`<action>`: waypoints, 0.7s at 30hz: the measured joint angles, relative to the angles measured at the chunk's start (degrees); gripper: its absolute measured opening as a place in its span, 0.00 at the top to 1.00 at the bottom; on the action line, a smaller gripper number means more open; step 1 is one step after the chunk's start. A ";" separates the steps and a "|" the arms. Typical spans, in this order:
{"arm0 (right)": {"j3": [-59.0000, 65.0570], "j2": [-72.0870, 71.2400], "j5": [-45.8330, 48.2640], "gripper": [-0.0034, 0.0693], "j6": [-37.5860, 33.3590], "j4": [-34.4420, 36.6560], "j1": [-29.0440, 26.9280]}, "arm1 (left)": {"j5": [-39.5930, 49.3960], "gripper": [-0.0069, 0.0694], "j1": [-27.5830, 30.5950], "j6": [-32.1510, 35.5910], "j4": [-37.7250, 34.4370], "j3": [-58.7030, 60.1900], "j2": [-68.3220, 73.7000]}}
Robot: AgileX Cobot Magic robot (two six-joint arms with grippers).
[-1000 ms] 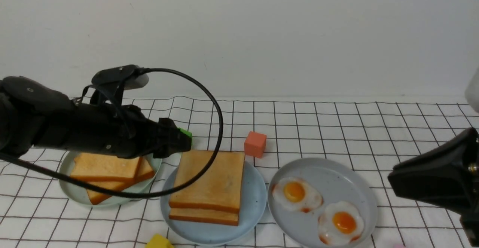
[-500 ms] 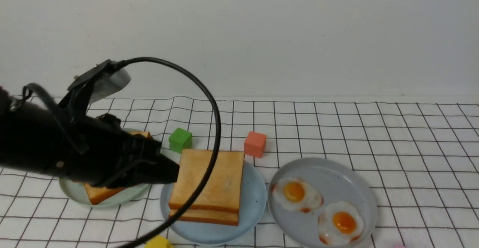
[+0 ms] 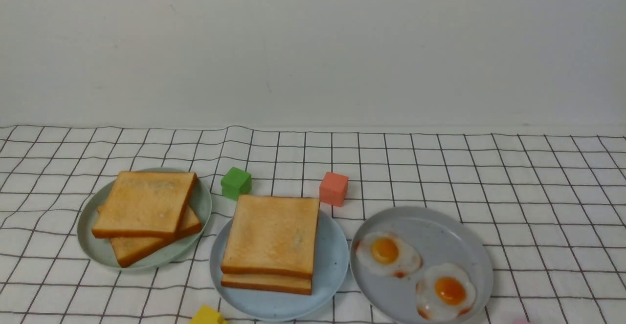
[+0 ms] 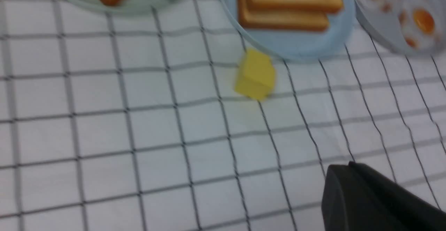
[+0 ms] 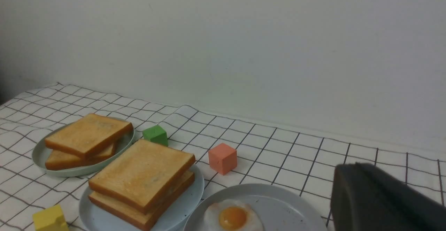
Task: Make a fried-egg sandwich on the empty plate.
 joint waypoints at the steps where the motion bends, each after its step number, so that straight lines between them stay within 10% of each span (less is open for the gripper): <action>1: 0.07 0.01 -0.09 0.96 0.07 -0.11 0.00 | -0.23 0.93 0.00 -0.27 0.49 0.00 -0.53; 21: 0.26 0.01 -0.21 0.95 1.04 -0.84 0.00 | -5.63 0.93 0.00 -3.14 7.78 1.10 -13.50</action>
